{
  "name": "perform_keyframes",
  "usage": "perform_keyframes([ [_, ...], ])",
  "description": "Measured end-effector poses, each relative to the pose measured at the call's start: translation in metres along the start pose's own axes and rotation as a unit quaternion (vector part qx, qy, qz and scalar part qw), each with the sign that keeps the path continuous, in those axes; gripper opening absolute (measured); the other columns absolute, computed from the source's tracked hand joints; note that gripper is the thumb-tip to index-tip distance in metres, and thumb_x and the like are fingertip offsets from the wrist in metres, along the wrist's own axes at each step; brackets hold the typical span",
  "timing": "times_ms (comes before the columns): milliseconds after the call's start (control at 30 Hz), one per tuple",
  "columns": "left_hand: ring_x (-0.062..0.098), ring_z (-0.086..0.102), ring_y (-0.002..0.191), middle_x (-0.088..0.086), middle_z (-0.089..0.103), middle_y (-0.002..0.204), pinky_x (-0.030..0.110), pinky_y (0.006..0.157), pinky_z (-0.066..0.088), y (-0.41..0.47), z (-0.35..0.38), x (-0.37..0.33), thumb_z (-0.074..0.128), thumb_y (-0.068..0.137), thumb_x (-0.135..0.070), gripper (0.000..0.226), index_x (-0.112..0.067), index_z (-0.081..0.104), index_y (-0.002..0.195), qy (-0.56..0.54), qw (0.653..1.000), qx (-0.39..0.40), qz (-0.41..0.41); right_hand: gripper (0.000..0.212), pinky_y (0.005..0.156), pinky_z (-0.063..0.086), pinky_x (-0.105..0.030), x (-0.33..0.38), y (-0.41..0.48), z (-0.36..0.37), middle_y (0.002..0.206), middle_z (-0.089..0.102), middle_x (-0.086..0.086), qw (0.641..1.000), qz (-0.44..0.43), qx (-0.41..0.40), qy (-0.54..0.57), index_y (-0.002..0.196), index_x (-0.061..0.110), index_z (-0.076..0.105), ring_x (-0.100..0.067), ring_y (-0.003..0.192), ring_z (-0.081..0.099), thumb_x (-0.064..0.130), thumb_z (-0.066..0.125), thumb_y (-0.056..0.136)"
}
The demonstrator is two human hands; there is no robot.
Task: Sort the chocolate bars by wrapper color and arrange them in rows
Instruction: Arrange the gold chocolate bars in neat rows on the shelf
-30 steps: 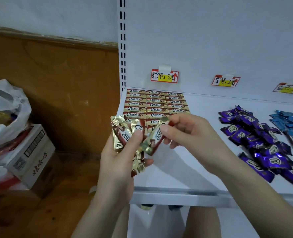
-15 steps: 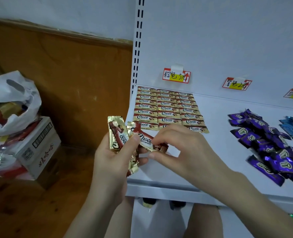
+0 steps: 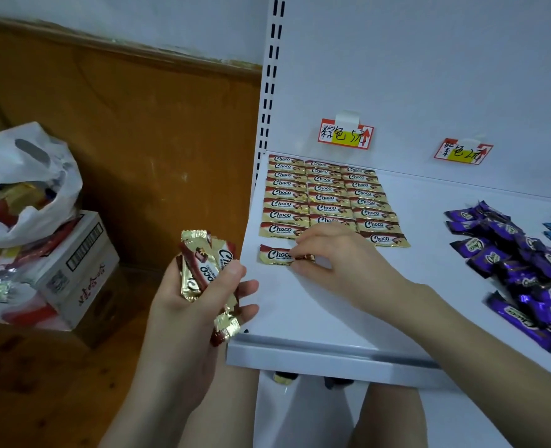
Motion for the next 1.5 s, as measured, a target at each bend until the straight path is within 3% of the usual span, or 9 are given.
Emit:
perform_keyframes([
  [167, 0.015, 0.071, 0.065, 0.005, 0.072, 0.079, 0.026, 0.045, 0.052, 0.006, 0.002, 0.001, 0.063, 0.067, -0.025, 0.048, -0.014, 0.060, 0.114, -0.056, 0.997, 0.000, -0.061, 0.019, 0.074, 0.050, -0.035, -0.003, 0.005, 0.005, 0.089, 0.067, -0.006, 0.999, 0.025, -0.020, 0.021, 0.088, 0.012, 0.074, -0.025, 0.087, 0.060, 0.019, 0.059, 0.081],
  [333, 0.018, 0.072, 0.071, 0.011, 0.073, 0.085, 0.025, 0.048, 0.053, 0.004, 0.000, 0.004, 0.047, 0.092, -0.010, 0.022, -0.016, 0.056, 0.111, -0.106, 0.990, 0.012, -0.090, 0.014, 0.069, 0.051, -0.042, -0.006, 0.011, 0.006, 0.083, 0.065, -0.008, 0.999, 0.026, -0.023, 0.012, 0.083, 0.011, 0.075, -0.024, 0.083, 0.058, 0.015, 0.061, 0.082],
  [767, 0.019, 0.073, 0.076, 0.009, 0.073, 0.084, 0.023, 0.052, 0.054, 0.004, 0.006, 0.001, 0.058, 0.085, -0.010, 0.021, -0.015, 0.059, 0.105, -0.040, 0.999, 0.015, -0.031, 0.015, 0.080, 0.044, -0.035, -0.005, 0.015, 0.003, 0.094, 0.063, -0.008, 1.000, 0.029, -0.008, 0.008, 0.094, 0.011, 0.072, -0.021, 0.093, 0.054, 0.018, 0.061, 0.087],
  [867, 0.020, 0.073, 0.074, 0.007, 0.074, 0.083, 0.022, 0.050, 0.054, 0.005, 0.009, 0.000, 0.060, 0.082, -0.011, 0.019, -0.017, 0.061, 0.100, -0.018, 1.000, 0.016, -0.008, 0.013, 0.073, 0.039, -0.012, -0.004, 0.016, -0.014, 0.086, 0.064, 0.007, 0.995, 0.058, -0.043, 0.072, 0.093, 0.012, 0.071, -0.001, 0.082, 0.052, 0.018, 0.062, 0.087],
  [933, 0.020, 0.073, 0.073, 0.004, 0.074, 0.083, 0.022, 0.049, 0.053, 0.005, 0.014, -0.001, 0.061, 0.081, -0.011, 0.018, -0.019, 0.062, 0.098, -0.007, 1.000, 0.023, 0.006, 0.009, 0.068, 0.040, -0.007, 0.000, 0.016, -0.031, 0.078, 0.060, 0.019, 0.982, 0.086, -0.080, 0.151, 0.086, 0.019, 0.069, 0.005, 0.077, 0.054, 0.017, 0.060, 0.088],
  [1033, 0.020, 0.072, 0.070, -0.002, 0.075, 0.083, 0.022, 0.049, 0.053, 0.003, 0.026, -0.002, 0.064, 0.075, -0.015, 0.024, -0.019, 0.062, 0.099, 0.013, 0.999, 0.042, 0.021, 0.013, 0.065, 0.046, -0.011, 0.012, 0.014, -0.048, 0.074, 0.063, 0.015, 0.954, 0.116, -0.055, 0.272, 0.079, 0.030, 0.063, 0.002, 0.073, 0.059, 0.021, 0.061, 0.087],
  [1167, 0.018, 0.071, 0.062, -0.003, 0.074, 0.077, 0.021, 0.045, 0.050, -0.003, 0.042, -0.003, 0.064, 0.066, -0.027, 0.032, -0.021, 0.063, 0.098, 0.032, 0.997, 0.064, 0.034, 0.009, 0.054, 0.042, -0.008, 0.026, 0.005, -0.049, 0.064, 0.066, 0.012, 0.923, 0.115, 0.014, 0.368, 0.083, 0.023, 0.065, 0.004, 0.058, 0.059, 0.014, 0.066, 0.081],
  [1333, 0.019, 0.071, 0.062, 0.000, 0.074, 0.083, 0.023, 0.045, 0.053, -0.006, 0.049, -0.003, 0.053, 0.071, -0.041, 0.039, -0.023, 0.061, 0.104, 0.015, 0.997, 0.073, 0.013, 0.010, 0.052, 0.044, -0.015, 0.009, -0.007, -0.058, 0.057, 0.064, 0.011, 0.913, 0.149, -0.050, 0.376, 0.080, 0.019, 0.062, -0.003, 0.054, 0.056, 0.010, 0.065, 0.082],
  [1500, 0.017, 0.072, 0.068, 0.000, 0.074, 0.083, 0.024, 0.046, 0.053, -0.009, 0.053, -0.001, 0.062, 0.065, -0.032, 0.037, -0.022, 0.062, 0.101, 0.031, 0.997, 0.069, 0.029, 0.009, 0.053, 0.046, -0.017, -0.004, -0.022, -0.060, 0.056, 0.063, 0.008, 0.893, 0.189, -0.102, 0.396, 0.078, 0.014, 0.059, -0.004, 0.053, 0.057, 0.009, 0.063, 0.083],
])
Point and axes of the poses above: each hand's wrist, its own y-axis towards the middle knuckle, its own z-axis out of the palm, x = y × z, the point moved 4 cm from there along y, towards the middle knuckle
